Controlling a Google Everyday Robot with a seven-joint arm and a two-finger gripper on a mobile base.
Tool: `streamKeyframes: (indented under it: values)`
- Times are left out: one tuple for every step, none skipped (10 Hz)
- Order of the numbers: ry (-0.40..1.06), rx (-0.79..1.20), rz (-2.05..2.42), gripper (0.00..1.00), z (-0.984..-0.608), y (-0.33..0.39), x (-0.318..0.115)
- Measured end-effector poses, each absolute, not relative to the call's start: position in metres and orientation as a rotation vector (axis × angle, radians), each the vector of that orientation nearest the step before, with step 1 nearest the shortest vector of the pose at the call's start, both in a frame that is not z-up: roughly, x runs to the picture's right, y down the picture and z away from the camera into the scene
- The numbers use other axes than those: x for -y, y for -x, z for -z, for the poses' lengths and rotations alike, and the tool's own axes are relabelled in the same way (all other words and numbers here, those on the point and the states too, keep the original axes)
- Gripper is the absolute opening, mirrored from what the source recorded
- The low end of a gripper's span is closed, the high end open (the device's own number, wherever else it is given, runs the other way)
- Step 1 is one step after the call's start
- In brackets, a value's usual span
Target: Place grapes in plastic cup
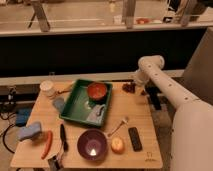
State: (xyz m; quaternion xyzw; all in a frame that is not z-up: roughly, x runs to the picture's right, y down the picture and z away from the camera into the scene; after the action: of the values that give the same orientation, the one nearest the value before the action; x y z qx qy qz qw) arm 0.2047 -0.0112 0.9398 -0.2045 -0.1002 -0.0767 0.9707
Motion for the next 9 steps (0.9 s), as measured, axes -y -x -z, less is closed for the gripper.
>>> streamKeyframes:
  values:
    - [0.411, 0.173, 0.108, 0.8, -0.942, -0.209, 0.014]
    - [0.398, 0.129, 0.047, 0.8, -0.947, -0.214, 0.017]
    - [0.378, 0.102, 0.014, 0.8, -0.951, -0.215, 0.019]
    - [0.354, 0.083, -0.004, 0.8, -0.953, -0.216, 0.021]
    - [0.334, 0.072, -0.008, 0.8, -0.955, -0.218, 0.022]
    - [0.32, 0.067, -0.007, 0.8, -0.959, -0.22, 0.026]
    - [0.323, 0.078, 0.0, 0.8, -0.962, -0.218, 0.027]
    - [0.325, 0.093, 0.008, 0.8, -0.965, -0.214, 0.028]
    - [0.333, 0.121, 0.009, 0.8, -0.969, -0.21, 0.027]
